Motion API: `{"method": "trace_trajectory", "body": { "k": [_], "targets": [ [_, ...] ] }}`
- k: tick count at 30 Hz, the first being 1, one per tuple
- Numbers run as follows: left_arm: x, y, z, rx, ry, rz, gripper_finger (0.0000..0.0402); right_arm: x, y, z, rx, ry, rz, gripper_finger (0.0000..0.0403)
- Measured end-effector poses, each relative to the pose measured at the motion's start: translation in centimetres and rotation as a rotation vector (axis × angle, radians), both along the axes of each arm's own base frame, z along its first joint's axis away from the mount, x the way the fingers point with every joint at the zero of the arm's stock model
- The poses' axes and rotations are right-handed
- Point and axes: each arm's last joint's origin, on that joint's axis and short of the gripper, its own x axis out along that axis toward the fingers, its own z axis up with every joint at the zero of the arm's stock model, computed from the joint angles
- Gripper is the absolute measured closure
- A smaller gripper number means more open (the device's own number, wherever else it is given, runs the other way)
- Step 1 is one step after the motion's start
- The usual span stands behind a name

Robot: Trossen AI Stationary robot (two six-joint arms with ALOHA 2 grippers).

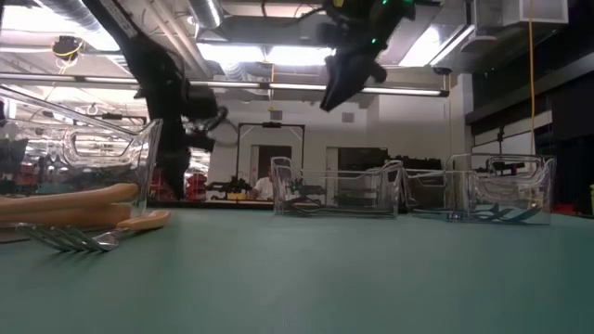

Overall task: Sort silverware by color (type)
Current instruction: Put the black fork into the top left transparent bin

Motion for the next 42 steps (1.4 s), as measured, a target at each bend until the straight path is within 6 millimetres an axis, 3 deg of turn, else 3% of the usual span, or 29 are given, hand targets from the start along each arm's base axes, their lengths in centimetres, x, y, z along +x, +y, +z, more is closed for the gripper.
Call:
{"method": "trace_trajectory", "body": {
  "k": [10,21,32,42],
  "targets": [
    [0.0,-2.2,5.8,0.105,-0.281,0.178,0.0400,-3.5,-0.9,4.0,0.044,-0.128,-0.151,0.0308],
    [3.5,-6.1,11.8,0.138,-0.875,0.206,0.0401,-3.0,-2.5,5.3,0.182,-0.372,-0.351,0.0308],
    [6.9,-9.9,15.5,0.264,-1.260,0.140,0.0401,-2.1,-2.4,6.5,0.334,-0.549,-0.274,0.0308],
    [8.0,-12.6,16.8,0.248,-1.391,0.048,0.0399,-1.9,-1.6,6.6,0.475,-0.546,-0.112,0.0308]
  ]
}}
